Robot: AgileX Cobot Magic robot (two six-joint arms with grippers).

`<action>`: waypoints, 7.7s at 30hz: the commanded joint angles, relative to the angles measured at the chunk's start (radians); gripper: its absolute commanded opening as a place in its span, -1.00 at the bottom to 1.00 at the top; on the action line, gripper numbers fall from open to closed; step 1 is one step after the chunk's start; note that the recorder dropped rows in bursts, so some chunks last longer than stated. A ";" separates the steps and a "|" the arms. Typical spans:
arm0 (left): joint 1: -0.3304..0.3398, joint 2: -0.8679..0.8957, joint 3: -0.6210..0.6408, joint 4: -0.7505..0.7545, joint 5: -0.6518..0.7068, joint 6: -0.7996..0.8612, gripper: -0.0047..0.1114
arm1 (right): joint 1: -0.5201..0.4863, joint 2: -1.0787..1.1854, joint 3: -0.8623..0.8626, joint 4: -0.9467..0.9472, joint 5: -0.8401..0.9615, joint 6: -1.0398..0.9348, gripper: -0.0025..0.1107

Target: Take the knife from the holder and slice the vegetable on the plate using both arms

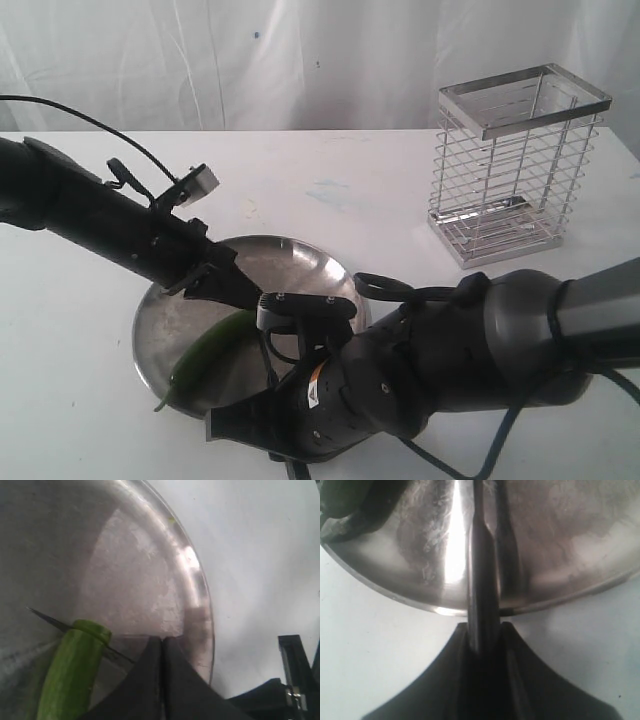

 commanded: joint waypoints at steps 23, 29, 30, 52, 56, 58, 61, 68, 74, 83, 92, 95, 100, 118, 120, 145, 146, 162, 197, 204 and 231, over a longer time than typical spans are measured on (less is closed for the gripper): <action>-0.087 -0.006 0.056 0.030 -0.106 -0.004 -0.92 | 0.000 0.006 0.002 0.000 0.001 -0.016 -0.96; -0.156 0.079 0.064 0.082 -0.165 0.007 -0.92 | 0.000 0.006 0.002 0.002 0.001 -0.016 -0.96; -0.153 0.079 0.064 0.085 -0.166 0.001 -0.92 | 0.000 0.006 0.002 0.002 0.003 -0.016 -0.96; -0.052 -0.082 0.077 0.244 -0.172 -0.121 -0.92 | 0.000 0.006 -0.008 0.002 0.057 -0.016 -0.96; -0.052 -0.079 0.077 0.244 -0.179 -0.121 -0.92 | 0.000 -0.007 -0.048 0.002 0.141 -0.037 -0.96; -0.052 -0.079 0.077 0.244 -0.179 -0.121 -0.92 | 0.000 -0.025 -0.055 0.002 0.169 -0.037 -0.96; -0.052 -0.079 0.077 0.242 -0.180 -0.121 -0.92 | 0.000 -0.037 -0.056 -0.014 0.181 -0.037 -0.96; -0.052 -0.081 0.075 0.184 -0.160 -0.119 -0.92 | -0.047 -0.041 -0.056 -0.087 0.229 -0.035 -0.96; -0.052 -0.112 0.011 0.145 -0.079 -0.090 -0.92 | -0.047 -0.152 -0.056 -0.216 0.269 -0.035 -0.96; -0.062 -0.139 0.005 0.085 -0.075 -0.073 -0.92 | -0.047 -0.183 -0.056 -0.260 0.320 -0.035 -0.96; -0.105 -0.120 0.005 0.067 -0.130 -0.038 -0.92 | -0.047 -0.183 -0.056 -0.264 0.320 -0.035 -0.96; -0.115 -0.103 0.005 0.067 -0.148 -0.038 -0.92 | -0.047 -0.183 -0.056 -0.264 0.320 -0.035 -0.96; -0.142 -0.076 0.005 0.063 -0.236 -0.038 -0.92 | -0.047 -0.183 -0.056 -0.281 0.312 -0.039 -0.96; -0.134 -0.199 -0.100 0.186 -0.165 -0.084 -0.92 | -0.047 -0.185 -0.056 -0.297 0.312 -0.039 -0.96; -0.110 -0.210 -0.100 0.214 -0.134 -0.114 -0.92 | -0.047 -0.185 -0.056 -0.297 0.295 -0.039 -0.96; -0.072 -0.212 -0.012 0.216 -0.201 -0.122 -0.92 | -0.047 -0.118 -0.058 -0.260 0.147 -0.039 -0.96; -0.072 -0.212 -0.012 0.216 -0.201 -0.122 -0.92 | -0.047 -0.115 -0.059 -0.251 0.147 -0.039 -0.96; -0.072 -0.212 -0.012 0.216 -0.203 -0.122 -0.92 | -0.046 -0.065 -0.059 -0.170 0.096 -0.081 -0.96; -0.072 -0.212 -0.012 0.216 -0.203 -0.122 -0.92 | -0.035 -0.007 -0.079 -0.137 0.038 -0.081 -0.96; -0.072 -0.207 -0.012 0.216 -0.190 -0.122 -0.92 | -0.035 0.010 -0.083 -0.133 0.051 -0.081 -0.96; -0.072 -0.207 -0.012 0.216 -0.174 -0.122 -0.92 | -0.043 0.002 -0.083 -0.133 0.009 -0.058 -0.96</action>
